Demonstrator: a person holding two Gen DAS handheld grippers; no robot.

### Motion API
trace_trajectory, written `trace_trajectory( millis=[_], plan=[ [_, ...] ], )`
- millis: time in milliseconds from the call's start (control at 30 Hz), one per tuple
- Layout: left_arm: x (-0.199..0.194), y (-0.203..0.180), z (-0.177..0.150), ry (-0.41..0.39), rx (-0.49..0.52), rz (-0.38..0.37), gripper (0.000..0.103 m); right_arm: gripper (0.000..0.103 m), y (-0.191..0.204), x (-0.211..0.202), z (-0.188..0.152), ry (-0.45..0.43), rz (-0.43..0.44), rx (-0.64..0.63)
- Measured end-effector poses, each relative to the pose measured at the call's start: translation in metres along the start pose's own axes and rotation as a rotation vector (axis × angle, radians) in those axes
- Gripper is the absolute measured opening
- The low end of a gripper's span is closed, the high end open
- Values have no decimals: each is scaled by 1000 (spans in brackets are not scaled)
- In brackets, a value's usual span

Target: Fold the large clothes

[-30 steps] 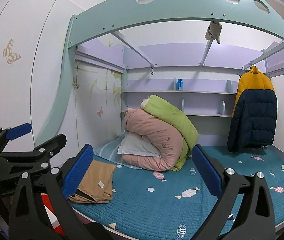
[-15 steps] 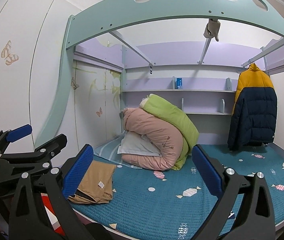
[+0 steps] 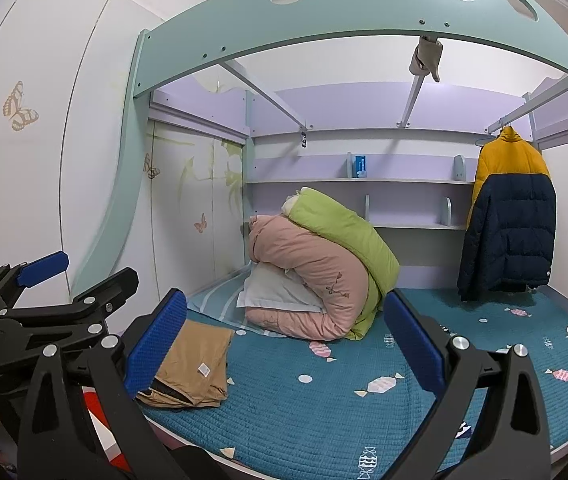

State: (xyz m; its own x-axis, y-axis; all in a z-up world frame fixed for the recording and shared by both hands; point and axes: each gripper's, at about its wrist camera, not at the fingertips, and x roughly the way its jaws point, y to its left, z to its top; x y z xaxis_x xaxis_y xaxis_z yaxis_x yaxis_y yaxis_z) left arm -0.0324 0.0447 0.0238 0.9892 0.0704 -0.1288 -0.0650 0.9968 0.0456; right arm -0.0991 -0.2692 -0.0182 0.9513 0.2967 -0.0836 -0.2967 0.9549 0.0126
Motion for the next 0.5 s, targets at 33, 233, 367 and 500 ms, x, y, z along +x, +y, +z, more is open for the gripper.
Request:
trace_trajectory(
  millis=[33, 233, 367, 500],
  plan=[
    [0, -1, 0, -1, 0, 3, 98, 95, 0, 0, 0, 1, 1, 1],
    [0, -3, -1, -4, 2, 10, 98, 95, 1, 1, -1, 4, 2, 5],
    [-1, -4, -2, -6, 2, 14, 98, 95, 0, 2, -1, 5, 3, 6],
    [-1, -5, -2, -5, 3, 17, 98, 95, -1, 2, 0, 8, 3, 8]
  ],
)
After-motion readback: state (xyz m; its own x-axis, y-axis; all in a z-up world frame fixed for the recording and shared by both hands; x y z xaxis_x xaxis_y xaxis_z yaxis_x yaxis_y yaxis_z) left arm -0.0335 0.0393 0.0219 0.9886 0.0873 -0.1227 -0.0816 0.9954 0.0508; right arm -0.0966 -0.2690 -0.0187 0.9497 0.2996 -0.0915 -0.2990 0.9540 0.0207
